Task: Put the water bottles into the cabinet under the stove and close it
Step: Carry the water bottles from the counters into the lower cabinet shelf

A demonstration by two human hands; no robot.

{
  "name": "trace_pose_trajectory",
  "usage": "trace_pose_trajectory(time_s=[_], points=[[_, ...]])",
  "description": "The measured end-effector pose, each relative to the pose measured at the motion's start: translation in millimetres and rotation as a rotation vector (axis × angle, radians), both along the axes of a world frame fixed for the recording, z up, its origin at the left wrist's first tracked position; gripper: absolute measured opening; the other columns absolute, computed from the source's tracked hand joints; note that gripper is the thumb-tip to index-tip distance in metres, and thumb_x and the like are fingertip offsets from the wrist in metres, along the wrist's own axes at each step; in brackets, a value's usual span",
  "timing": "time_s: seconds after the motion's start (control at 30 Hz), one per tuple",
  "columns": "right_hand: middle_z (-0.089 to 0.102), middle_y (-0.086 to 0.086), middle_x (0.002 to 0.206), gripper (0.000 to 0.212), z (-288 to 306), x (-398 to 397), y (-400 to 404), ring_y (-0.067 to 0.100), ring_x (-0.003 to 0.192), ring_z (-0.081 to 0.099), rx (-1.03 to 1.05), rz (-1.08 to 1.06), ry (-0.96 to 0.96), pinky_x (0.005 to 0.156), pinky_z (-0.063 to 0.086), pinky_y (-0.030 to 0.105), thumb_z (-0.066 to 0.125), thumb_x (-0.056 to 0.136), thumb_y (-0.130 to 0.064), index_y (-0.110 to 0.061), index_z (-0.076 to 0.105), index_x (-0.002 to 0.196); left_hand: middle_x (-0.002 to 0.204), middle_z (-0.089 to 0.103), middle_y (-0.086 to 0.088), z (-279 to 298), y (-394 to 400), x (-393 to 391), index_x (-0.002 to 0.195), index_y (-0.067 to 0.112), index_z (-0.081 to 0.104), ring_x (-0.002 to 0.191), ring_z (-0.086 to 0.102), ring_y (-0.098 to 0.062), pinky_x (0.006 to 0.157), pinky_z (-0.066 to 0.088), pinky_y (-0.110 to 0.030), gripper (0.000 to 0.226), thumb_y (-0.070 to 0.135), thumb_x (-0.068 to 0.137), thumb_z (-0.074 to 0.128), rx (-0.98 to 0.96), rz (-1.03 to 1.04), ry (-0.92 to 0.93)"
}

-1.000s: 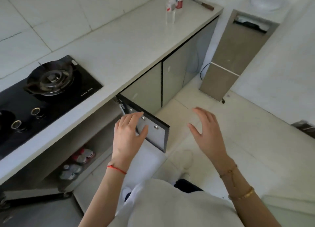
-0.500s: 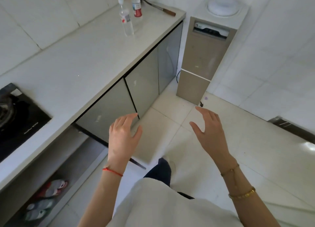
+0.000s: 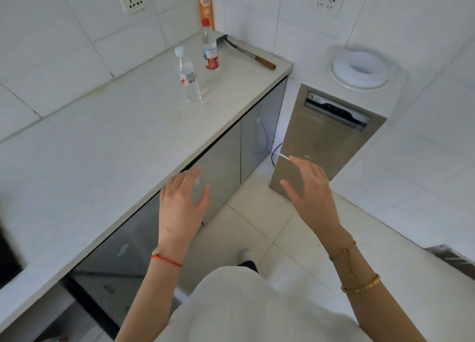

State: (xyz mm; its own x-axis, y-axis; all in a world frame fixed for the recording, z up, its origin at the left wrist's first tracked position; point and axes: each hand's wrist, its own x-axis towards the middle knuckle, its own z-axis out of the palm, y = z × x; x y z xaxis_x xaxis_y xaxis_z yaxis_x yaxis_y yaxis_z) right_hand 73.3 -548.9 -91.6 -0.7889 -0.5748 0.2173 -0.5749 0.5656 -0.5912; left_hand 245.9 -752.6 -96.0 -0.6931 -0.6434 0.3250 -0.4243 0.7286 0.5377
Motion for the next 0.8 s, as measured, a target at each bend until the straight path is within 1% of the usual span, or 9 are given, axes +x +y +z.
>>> trace_pose_trajectory(time_s=[0.13, 0.2, 0.27, 0.4, 0.5, 0.67, 0.8], points=[[0.055, 0.001, 0.133, 0.050, 10.1, -65.9, -53.3, 0.016, 0.125, 0.042, -0.034, 0.051, -0.006, 0.104, 0.035, 0.027, 0.062, 0.091, -0.028, -0.016, 0.047, 0.137, 0.118, 0.066, -0.001, 11.6, -43.1, -59.1, 0.122, 0.013, 0.061, 0.115, 0.058, -0.023, 0.098, 0.045, -0.042, 0.037, 0.015, 0.086, 0.068, -0.001, 0.039, 0.021], [0.055, 0.002, 0.132, 0.049, 13.2, -93.4, -75.5, 0.016, 0.123, 0.043, -0.051, 0.079, -0.009, 0.103, 0.036, 0.028, 0.062, 0.091, -0.028, -0.015, 0.048, 0.137, 0.120, 0.065, -0.001, 17.2, -61.9, -83.3, 0.123, 0.014, 0.061, 0.117, 0.056, -0.023, 0.100, 0.042, -0.039, 0.037, 0.016, 0.086, 0.068, -0.003, 0.061, 0.014], [0.055, 0.002, 0.133, 0.050, 15.2, -119.4, -96.8, 0.017, 0.124, 0.043, -0.056, 0.108, -0.027, 0.102, 0.038, 0.030, 0.062, 0.091, -0.028, -0.015, 0.047, 0.137, 0.121, 0.065, -0.001, 21.3, -78.9, -105.4, 0.124, 0.014, 0.061, 0.118, 0.056, -0.022, 0.100, 0.040, -0.037, 0.037, 0.018, 0.087, 0.067, -0.015, 0.080, 0.006], [0.054, 0.005, 0.134, 0.051, 15.6, -171.7, -140.3, 0.022, 0.126, 0.044, -0.060, 0.176, -0.039, 0.104, 0.042, 0.039, 0.062, 0.092, -0.029, -0.015, 0.046, 0.138, 0.120, 0.066, -0.002, 25.7, -110.2, -149.5, 0.123, 0.014, 0.062, 0.116, 0.057, -0.024, 0.098, 0.045, -0.043, 0.037, 0.018, 0.087, 0.068, -0.035, 0.134, 0.014], [0.054, 0.006, 0.134, 0.051, 13.9, -211.6, -171.0, 0.023, 0.127, 0.044, -0.056, 0.228, -0.018, 0.105, 0.041, 0.041, 0.060, 0.092, -0.031, -0.015, 0.045, 0.138, 0.119, 0.067, -0.002, 27.2, -127.5, -181.6, 0.122, 0.014, 0.062, 0.115, 0.058, -0.025, 0.097, 0.046, -0.044, 0.038, 0.016, 0.085, 0.069, -0.038, 0.178, 0.029], [0.051, 0.004, 0.139, 0.052, 11.8, -282.9, -220.5, 0.020, 0.130, 0.042, -0.061, 0.315, -0.015, 0.108, 0.037, 0.034, 0.059, 0.093, -0.033, -0.016, 0.044, 0.139, 0.119, 0.066, -0.001, 28.3, -154.1, -239.1, 0.123, 0.015, 0.061, 0.116, 0.057, -0.024, 0.098, 0.046, -0.042, 0.039, 0.017, 0.086, 0.069, -0.033, 0.268, 0.041], [0.050, 0.002, 0.139, 0.052, 21.1, -341.1, -260.3, 0.018, 0.130, 0.041, -0.054, 0.405, 0.003, 0.106, 0.036, 0.029, 0.059, 0.093, -0.033, -0.017, 0.042, 0.140, 0.119, 0.066, -0.001, 35.1, -172.0, -287.5, 0.123, 0.015, 0.061, 0.115, 0.057, -0.024, 0.096, 0.048, -0.041, 0.038, 0.016, 0.086, 0.068, -0.033, 0.342, 0.058]])
